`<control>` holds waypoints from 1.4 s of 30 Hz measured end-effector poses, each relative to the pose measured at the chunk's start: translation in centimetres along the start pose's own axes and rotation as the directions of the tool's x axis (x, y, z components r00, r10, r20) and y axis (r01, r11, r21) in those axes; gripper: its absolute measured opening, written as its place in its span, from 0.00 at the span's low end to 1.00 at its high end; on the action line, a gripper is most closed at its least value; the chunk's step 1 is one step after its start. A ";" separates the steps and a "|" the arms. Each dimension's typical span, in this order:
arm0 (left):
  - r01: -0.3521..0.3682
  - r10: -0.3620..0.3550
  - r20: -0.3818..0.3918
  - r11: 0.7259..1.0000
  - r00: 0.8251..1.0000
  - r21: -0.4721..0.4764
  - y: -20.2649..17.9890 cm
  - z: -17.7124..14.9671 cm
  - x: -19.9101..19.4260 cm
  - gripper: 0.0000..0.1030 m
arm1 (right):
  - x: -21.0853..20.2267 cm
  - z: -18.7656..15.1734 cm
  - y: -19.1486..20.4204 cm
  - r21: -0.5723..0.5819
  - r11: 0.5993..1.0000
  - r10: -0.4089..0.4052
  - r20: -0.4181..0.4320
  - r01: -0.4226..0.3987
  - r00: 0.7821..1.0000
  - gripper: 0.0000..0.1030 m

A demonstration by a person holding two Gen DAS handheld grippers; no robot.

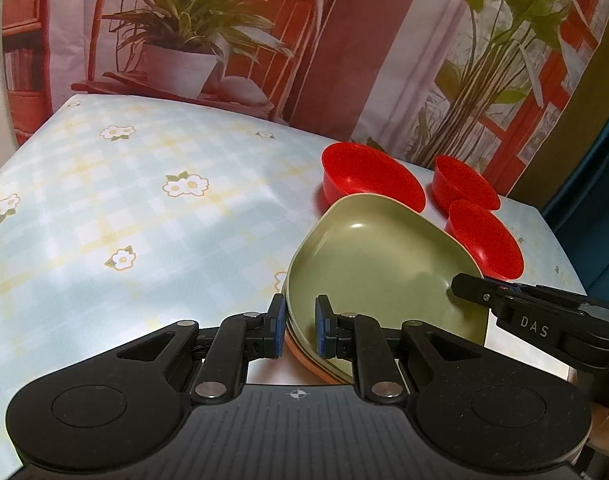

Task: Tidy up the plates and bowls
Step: 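Lift the second green plate and carry it over the plate stack, then lower the second green plate onto the green-and-orange stack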

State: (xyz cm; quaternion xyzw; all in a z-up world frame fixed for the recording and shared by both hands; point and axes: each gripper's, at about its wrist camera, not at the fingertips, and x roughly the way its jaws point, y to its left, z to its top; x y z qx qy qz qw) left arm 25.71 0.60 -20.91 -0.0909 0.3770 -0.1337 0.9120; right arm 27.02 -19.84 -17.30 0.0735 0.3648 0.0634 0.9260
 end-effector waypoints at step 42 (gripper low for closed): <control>-0.022 0.022 0.013 1.000 1.000 0.001 0.3 -0.3 0.5 0.16 | 0.4 -0.2 -0.6 -0.047 0.999 -0.011 -0.009 0.011 1.000 0.03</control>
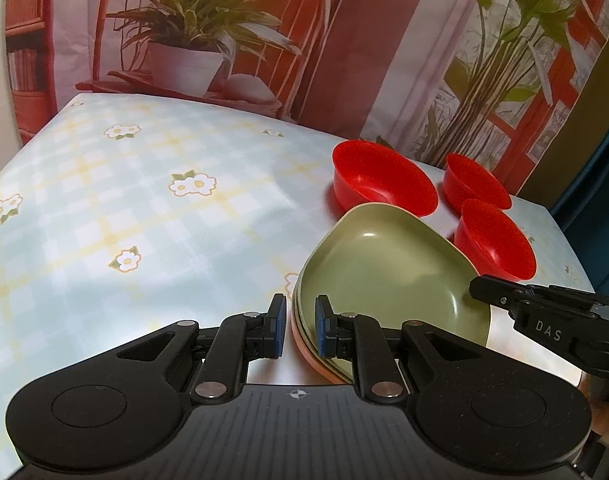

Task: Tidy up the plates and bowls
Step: 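Lower the second green plate onto the green-and-orange stack, then open both grippers and move them toward the red bowls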

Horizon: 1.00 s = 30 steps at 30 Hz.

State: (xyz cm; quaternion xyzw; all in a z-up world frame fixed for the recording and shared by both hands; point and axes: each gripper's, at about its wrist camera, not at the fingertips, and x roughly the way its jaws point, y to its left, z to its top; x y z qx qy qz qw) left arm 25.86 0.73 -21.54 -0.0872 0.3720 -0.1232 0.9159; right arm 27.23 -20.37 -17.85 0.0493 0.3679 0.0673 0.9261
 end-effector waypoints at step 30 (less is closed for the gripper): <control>-0.022 -0.026 0.258 0.983 0.966 0.182 -5.6 12.7 -4.4 0.16 | -5.0 12.7 -5.1 -0.031 1.000 0.000 0.213 0.007 0.977 0.32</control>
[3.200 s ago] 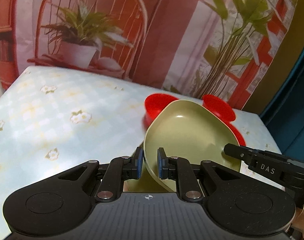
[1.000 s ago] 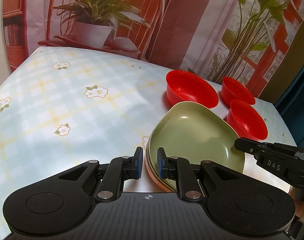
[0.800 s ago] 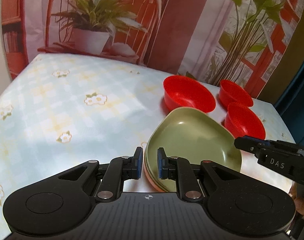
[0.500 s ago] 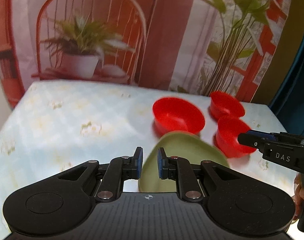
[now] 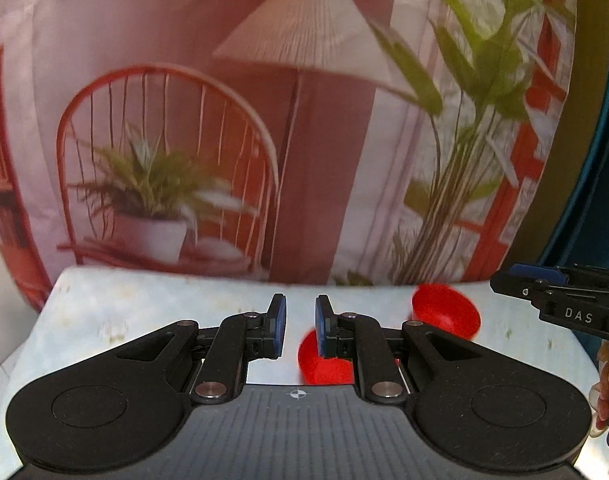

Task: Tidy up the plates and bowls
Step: 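Open both grippers and move them toward the red bowls, then close both grippers side by side on a red bowl's rim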

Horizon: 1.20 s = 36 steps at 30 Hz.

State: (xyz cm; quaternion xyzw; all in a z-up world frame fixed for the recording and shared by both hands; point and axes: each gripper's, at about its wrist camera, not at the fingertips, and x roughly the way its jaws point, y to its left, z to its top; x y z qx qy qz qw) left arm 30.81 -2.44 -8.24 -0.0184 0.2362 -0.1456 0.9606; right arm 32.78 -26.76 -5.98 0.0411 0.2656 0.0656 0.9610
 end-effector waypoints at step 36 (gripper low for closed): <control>0.041 -0.052 -0.239 0.998 0.970 -0.052 1.8 -5.0 11.8 0.16 | 12.4 -3.0 -0.5 0.002 0.999 0.033 -0.188 -0.034 0.982 0.43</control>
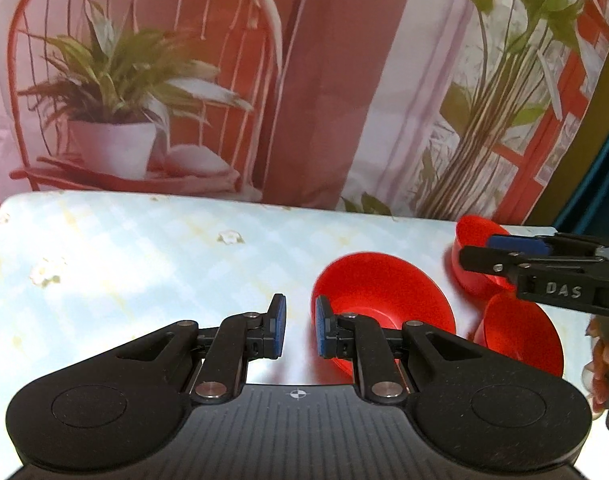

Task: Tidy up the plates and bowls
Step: 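Close both grippers side by side on a red bowl's rim, then lift the red bowl with both grippers and carry it over another red bowl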

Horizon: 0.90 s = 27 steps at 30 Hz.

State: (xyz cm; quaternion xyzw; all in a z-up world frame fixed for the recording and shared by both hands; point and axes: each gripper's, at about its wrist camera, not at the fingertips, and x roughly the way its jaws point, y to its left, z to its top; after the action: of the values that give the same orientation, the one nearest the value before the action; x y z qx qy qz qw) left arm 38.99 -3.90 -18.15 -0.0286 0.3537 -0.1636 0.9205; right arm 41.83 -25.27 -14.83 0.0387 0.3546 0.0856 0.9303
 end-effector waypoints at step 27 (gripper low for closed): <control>0.097 -0.097 -0.033 0.995 0.995 0.000 -1.3 -0.6 1.0 0.16 | 1.7 -2.2 1.5 0.052 0.995 0.089 -0.098 -0.084 0.991 0.10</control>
State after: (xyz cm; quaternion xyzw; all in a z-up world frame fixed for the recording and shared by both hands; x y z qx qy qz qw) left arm 38.93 -5.36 -18.98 -0.0423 0.3671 -0.2090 0.9054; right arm 41.39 -23.42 -17.38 0.0720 0.4009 0.1192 0.9055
